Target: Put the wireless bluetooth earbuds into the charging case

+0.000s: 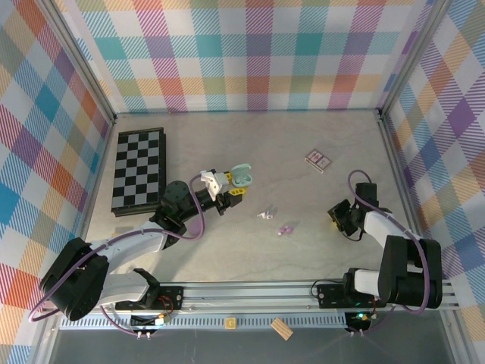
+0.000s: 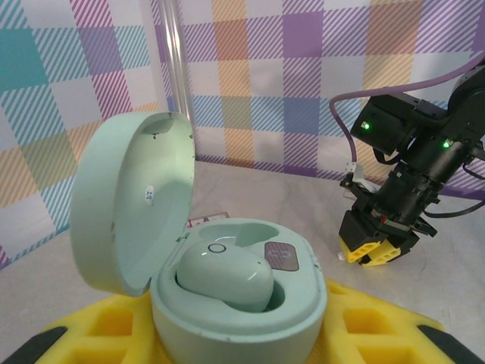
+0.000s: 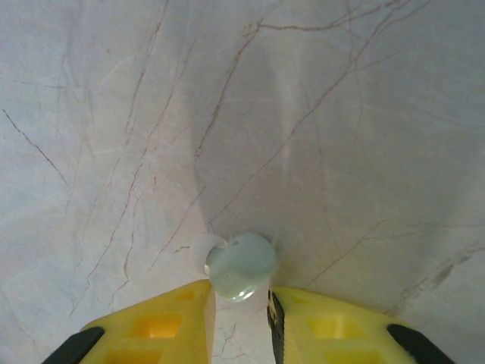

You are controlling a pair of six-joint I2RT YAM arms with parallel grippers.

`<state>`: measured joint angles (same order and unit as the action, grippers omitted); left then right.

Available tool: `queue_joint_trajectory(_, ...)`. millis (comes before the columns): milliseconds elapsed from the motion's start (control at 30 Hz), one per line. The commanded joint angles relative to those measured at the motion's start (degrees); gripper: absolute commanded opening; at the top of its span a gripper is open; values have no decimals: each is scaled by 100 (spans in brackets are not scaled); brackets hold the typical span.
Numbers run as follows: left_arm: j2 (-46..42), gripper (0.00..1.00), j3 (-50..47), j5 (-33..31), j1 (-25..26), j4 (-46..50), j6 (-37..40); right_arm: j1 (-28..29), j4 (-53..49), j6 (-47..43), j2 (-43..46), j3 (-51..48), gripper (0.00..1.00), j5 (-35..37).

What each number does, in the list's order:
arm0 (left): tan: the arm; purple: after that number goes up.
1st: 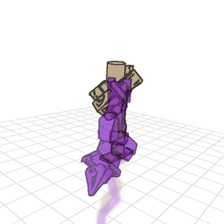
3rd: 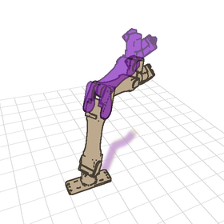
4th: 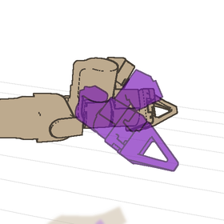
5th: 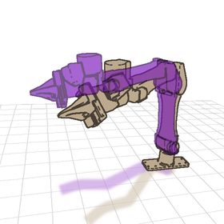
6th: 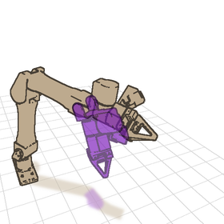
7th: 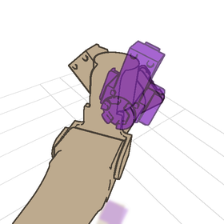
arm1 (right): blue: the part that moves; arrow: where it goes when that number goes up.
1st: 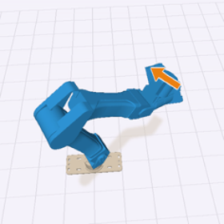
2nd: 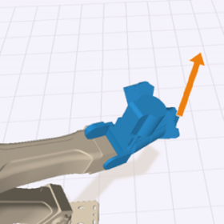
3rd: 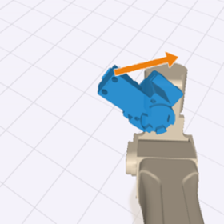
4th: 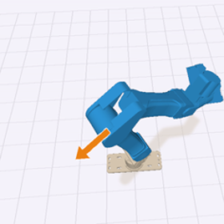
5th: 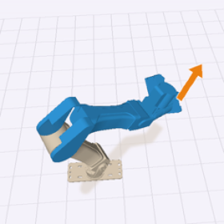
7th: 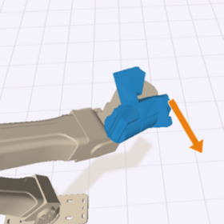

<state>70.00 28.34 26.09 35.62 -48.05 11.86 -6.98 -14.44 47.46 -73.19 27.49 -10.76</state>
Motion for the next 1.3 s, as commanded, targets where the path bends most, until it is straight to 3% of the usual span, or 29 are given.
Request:
queue_joint_trajectory(0,-180,37,103,81,77,-101,95,-104,469,-265,-172,149,25,479)
queue_joint_trajectory(233,-215,37,102,84,76,-55,106,-95,-112,-873,-20,335,30,555)
queue_joint_trajectory(333,-183,37,117,90,77,-70,106,-95,-181,-827,249,229,36,646)
queue_joint_trajectory(533,-143,37,125,116,85,-118,89,-136,-44,-581,282,202,37,587)
queue_joint_trajectory(967,-329,37,40,54,83,-16,118,-167,345,-211,-414,322,34,7)
queue_joint_trajectory(1267,-303,37,52,41,86,-11,151,-167,173,-492,-472,416,23,-285)
